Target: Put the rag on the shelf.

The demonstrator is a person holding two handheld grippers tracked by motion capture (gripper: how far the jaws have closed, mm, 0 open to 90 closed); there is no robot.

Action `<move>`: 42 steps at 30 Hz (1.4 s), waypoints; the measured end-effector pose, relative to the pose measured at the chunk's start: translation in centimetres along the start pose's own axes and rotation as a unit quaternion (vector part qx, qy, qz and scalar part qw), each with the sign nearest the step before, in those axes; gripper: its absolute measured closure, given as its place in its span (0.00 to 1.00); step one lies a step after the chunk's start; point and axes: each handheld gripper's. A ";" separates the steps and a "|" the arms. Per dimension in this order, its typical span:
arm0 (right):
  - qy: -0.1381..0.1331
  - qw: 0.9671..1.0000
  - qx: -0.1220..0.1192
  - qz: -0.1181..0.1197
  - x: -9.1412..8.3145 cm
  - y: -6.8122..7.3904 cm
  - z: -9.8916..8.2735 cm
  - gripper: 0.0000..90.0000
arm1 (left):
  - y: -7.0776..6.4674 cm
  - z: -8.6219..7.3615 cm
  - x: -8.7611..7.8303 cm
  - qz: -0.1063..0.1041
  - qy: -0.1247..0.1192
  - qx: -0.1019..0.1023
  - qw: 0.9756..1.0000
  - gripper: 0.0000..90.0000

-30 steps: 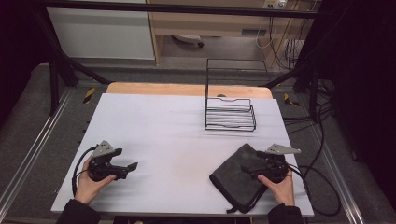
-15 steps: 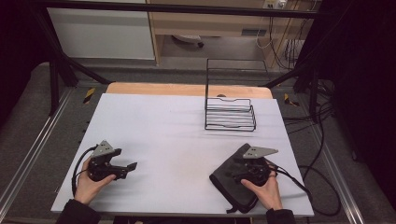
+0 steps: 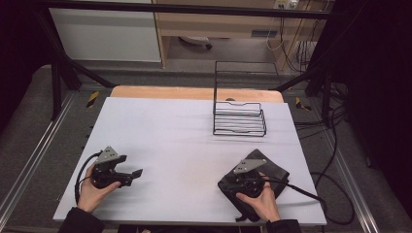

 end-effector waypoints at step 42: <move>-0.047 0.998 -0.040 0.015 2.7 3.4 4.3 0.93 | 0.1 0.0 0.1 0.006 0.008 -0.004 1.000 0.16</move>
Point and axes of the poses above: each handheld gripper's, and its own axes: x roughly forward along the jaws, z roughly out of its top, y roughly to its left, and after that the axes turned 5 degrees about x, right-handed
